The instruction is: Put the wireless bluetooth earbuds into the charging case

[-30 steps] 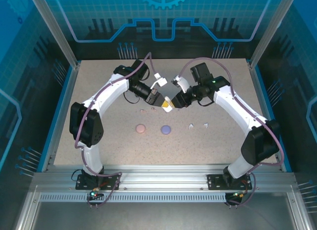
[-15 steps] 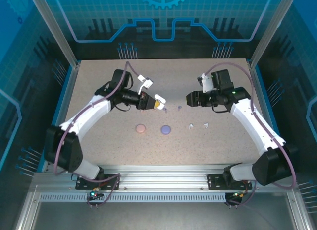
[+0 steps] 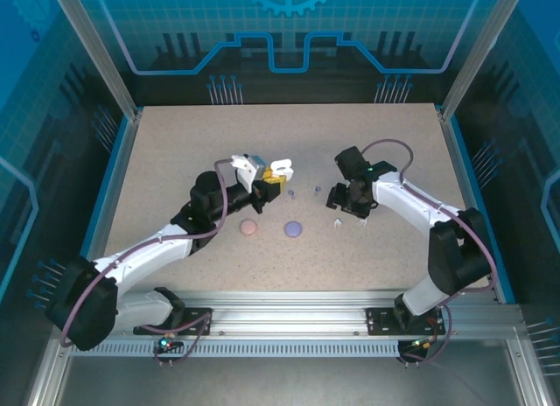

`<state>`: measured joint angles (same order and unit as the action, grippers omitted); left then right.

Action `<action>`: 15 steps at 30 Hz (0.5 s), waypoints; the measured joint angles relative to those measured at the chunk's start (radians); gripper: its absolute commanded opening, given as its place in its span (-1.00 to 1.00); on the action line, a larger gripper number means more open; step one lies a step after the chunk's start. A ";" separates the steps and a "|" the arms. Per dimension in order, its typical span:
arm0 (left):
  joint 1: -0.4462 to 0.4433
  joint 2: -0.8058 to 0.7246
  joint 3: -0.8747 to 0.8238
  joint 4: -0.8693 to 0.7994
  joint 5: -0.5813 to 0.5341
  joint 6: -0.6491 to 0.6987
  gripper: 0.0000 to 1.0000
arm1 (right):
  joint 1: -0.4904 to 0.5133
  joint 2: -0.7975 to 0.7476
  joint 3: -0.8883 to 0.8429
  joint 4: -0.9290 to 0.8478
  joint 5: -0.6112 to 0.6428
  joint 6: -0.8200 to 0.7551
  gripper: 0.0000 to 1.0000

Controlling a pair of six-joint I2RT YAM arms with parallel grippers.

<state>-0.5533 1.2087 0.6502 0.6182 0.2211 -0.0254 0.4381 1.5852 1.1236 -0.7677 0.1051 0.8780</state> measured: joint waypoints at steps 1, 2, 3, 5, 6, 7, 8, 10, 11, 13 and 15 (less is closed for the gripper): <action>-0.002 0.000 -0.001 0.026 -0.030 -0.002 -1.00 | 0.009 0.013 -0.001 0.000 0.009 0.037 0.24; -0.002 0.000 -0.001 0.046 -0.053 -0.003 -1.00 | 0.016 0.025 -0.001 -0.001 0.018 0.066 0.24; -0.002 0.000 -0.002 0.071 -0.079 -0.007 -1.00 | 0.024 0.042 -0.001 -0.001 0.024 0.098 0.24; -0.002 0.002 -0.003 0.108 -0.111 -0.020 -1.00 | 0.041 0.075 -0.001 -0.001 0.033 0.145 0.23; -0.002 0.005 -0.003 0.125 -0.125 -0.026 -1.00 | 0.048 0.097 -0.001 -0.001 0.039 0.166 0.22; -0.002 0.007 -0.003 0.137 -0.137 -0.029 -1.00 | 0.054 0.115 0.000 -0.001 0.041 0.179 0.22; -0.002 0.010 -0.003 0.146 -0.146 -0.029 -1.00 | 0.059 0.140 0.002 -0.002 0.044 0.195 0.22; -0.002 0.014 -0.003 0.157 -0.158 -0.033 -1.00 | 0.063 0.181 0.008 -0.003 0.047 0.216 0.21; -0.002 0.016 -0.003 0.158 -0.163 -0.037 -1.00 | 0.064 0.198 0.012 -0.002 0.050 0.223 0.20; -0.002 0.016 -0.002 0.157 -0.166 -0.040 -1.00 | 0.065 0.212 0.017 -0.003 0.055 0.237 0.19; -0.002 0.016 -0.002 0.156 -0.166 -0.045 -1.00 | 0.065 0.213 0.017 -0.003 0.064 0.252 0.18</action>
<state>-0.5549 1.2247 0.6487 0.7746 0.0555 -0.0700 0.5034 1.7985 1.1408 -0.7704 0.1692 1.1297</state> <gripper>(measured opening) 0.234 0.593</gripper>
